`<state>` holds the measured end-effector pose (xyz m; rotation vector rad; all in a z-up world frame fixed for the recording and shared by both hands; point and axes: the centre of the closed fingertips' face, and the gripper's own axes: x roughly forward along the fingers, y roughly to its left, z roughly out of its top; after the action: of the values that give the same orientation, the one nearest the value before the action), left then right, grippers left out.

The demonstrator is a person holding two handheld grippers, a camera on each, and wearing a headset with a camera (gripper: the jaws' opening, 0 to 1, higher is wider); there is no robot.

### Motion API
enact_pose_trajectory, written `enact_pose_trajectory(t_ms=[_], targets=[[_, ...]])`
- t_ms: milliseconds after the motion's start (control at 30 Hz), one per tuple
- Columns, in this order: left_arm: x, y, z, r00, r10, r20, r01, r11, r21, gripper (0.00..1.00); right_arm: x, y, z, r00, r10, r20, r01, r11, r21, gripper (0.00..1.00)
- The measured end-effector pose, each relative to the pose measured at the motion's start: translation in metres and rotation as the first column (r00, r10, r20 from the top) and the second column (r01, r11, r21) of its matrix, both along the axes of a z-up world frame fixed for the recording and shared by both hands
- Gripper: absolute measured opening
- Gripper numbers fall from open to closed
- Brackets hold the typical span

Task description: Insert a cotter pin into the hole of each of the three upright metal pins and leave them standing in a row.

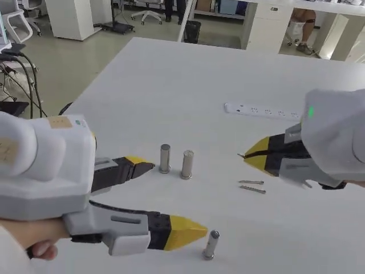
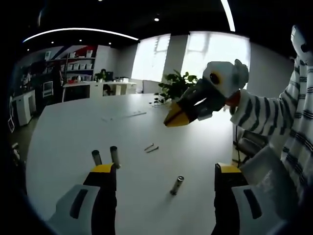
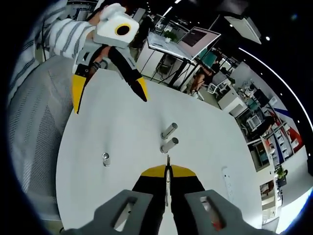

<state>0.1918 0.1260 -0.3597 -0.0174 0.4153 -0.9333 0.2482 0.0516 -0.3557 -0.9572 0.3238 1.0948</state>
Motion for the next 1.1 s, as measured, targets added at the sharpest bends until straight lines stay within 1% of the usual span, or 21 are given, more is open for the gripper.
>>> enact_pose_trajectory(t_ms=[67,133,200,300,433,500,567,633,700,833,933,967,1033,1100], targets=[[0.004,-0.002,0.002,1.0,0.006,0.009,-0.006,1.0,-0.009,0.81,-0.002,0.001,-0.002,1.0,-0.004,-0.005,0.004,1.0,0.009,0.0],[0.007,-0.003,0.004,1.0,0.011,0.014,-0.011,1.0,-0.016,0.81,-0.004,0.002,-0.003,1.0,-0.006,0.002,0.005,1.0,0.01,0.0],[0.01,-0.006,0.006,1.0,0.011,0.014,-0.011,1.0,-0.027,0.8,-0.005,0.004,-0.002,1.0,-0.004,0.006,0.004,1.0,0.018,0.0],[0.014,-0.012,0.008,1.0,0.008,0.015,-0.007,0.999,-0.039,0.78,-0.007,0.006,-0.004,1.0,-0.001,-0.009,0.001,0.999,0.035,0.0],[0.019,-0.019,0.009,1.0,-0.001,0.015,0.001,0.999,-0.05,0.76,-0.008,0.006,-0.007,1.0,-0.001,-0.012,0.002,0.999,0.034,0.0],[0.022,-0.021,0.01,1.0,-0.003,0.017,0.004,0.998,-0.066,0.75,-0.008,0.006,-0.007,1.0,-0.002,-0.011,0.003,0.999,0.037,0.0],[0.025,-0.023,0.008,1.0,-0.005,-0.001,0.005,0.997,-0.08,0.74,-0.009,0.007,-0.005,1.0,0.002,-0.007,-0.002,0.999,0.054,0.0],[0.027,-0.024,0.006,1.0,-0.001,-0.01,0.0,0.996,-0.09,0.73,-0.01,0.008,-0.003,1.0,0.0,-0.005,0.0,0.998,0.07,0.0],[0.028,-0.026,0.006,1.0,0.0,-0.015,-0.002,0.995,-0.102,0.71,-0.009,0.008,-0.003,1.0,-0.005,0.002,0.005,0.997,0.073,0.0],[0.029,-0.029,0.005,1.0,0.001,-0.025,-0.004,0.994,-0.107,0.68,-0.011,0.009,-0.002,1.0,-0.007,0.01,0.006,0.997,0.082,0.0],[0.029,-0.031,0.005,0.999,0.001,-0.032,-0.005,0.993,-0.116,0.66,-0.012,0.009,0.0,1.0,-0.008,0.027,0.006,0.997,0.083,0.0],[0.029,-0.032,0.005,0.999,-0.001,-0.037,-0.003,0.992,-0.123,0.64,-0.012,0.009,0.0,1.0,-0.009,0.03,0.006,0.997,0.083,0.0],[0.029,-0.034,0.006,0.999,-0.005,-0.036,0.0,0.991,-0.135,0.6,-0.013,0.01,0.0,0.999,-0.008,0.036,0.005,0.996,0.084,0.0],[0.029,-0.035,0.008,0.999,-0.004,-0.039,-0.001,0.989,-0.146,0.58,-0.014,0.011,0.001,0.999,-0.007,0.052,0.003,0.997,0.081,0.0]])
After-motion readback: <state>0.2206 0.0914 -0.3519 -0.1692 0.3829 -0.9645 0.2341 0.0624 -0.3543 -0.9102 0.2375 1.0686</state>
